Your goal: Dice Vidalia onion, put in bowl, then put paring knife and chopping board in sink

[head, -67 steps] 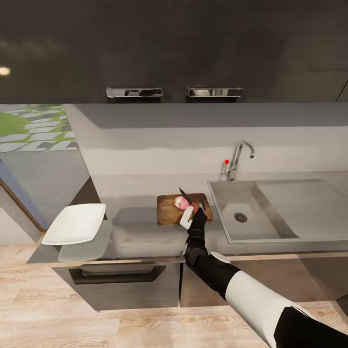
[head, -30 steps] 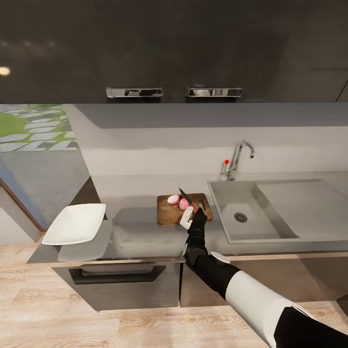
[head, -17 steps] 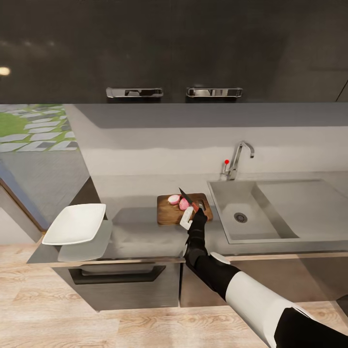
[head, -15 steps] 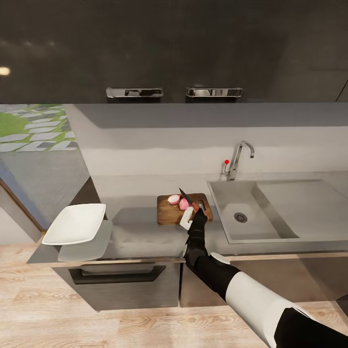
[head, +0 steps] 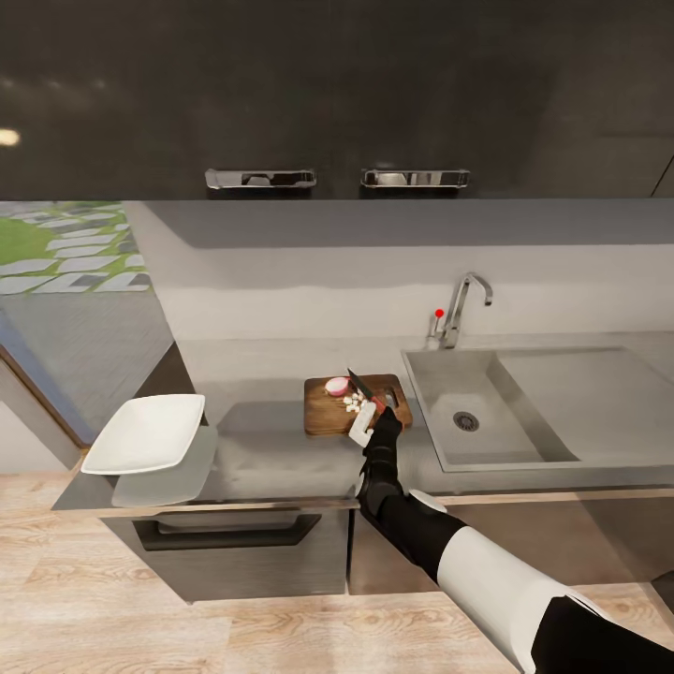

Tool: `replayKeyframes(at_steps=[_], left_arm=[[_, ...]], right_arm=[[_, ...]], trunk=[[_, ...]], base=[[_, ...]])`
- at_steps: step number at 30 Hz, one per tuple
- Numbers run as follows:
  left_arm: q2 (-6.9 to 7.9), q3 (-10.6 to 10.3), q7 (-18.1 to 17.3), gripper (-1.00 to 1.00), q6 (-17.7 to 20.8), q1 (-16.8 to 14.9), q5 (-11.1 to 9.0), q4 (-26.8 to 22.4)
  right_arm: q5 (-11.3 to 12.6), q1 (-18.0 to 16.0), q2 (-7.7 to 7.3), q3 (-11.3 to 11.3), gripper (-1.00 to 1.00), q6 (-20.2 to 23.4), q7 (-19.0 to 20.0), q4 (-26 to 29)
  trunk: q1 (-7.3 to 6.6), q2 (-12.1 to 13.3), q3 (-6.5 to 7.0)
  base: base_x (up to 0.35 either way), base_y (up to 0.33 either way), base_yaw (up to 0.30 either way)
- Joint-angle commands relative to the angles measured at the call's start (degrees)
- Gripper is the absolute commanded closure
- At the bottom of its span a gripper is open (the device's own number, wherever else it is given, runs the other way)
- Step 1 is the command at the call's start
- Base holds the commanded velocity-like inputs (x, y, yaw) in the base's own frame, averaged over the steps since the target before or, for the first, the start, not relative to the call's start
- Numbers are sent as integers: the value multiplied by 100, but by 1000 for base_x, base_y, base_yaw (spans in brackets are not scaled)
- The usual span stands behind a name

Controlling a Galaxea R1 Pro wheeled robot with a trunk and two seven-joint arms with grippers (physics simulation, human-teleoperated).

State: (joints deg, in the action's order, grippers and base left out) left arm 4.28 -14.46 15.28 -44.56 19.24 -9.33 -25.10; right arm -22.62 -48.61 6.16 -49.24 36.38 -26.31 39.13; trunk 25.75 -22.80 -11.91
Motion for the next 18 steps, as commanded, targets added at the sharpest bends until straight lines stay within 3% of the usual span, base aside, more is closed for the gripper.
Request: replayKeyframes(at_steps=[1, 6, 11, 18], left_arm=[[7, -49, 22, -100, -9, 1, -56, -12], [4, -49, 22, -100, -9, 1, -58, -12], [3, -49, 19, -100, -9, 1, -53, -12], [4, -49, 19, -100, -9, 1, -59, -12]], right_arm=[[-12, -8, 0, -20, 100, 36, -21, 1], [-47, -8, -2, 14, 100, 36, -140, 53], [-50, -8, 15, 21, 100, 42, -683, 104], [-31, -8, 50, 12, 100, 45, -711, 112]], trunk=[[4, -11, -10], [4, -11, -10], [4, -11, -10], [4, -11, -10]], base=[[0, 0, 0], [0, 0, 0], [0, 0, 0], [0, 163, 0]])
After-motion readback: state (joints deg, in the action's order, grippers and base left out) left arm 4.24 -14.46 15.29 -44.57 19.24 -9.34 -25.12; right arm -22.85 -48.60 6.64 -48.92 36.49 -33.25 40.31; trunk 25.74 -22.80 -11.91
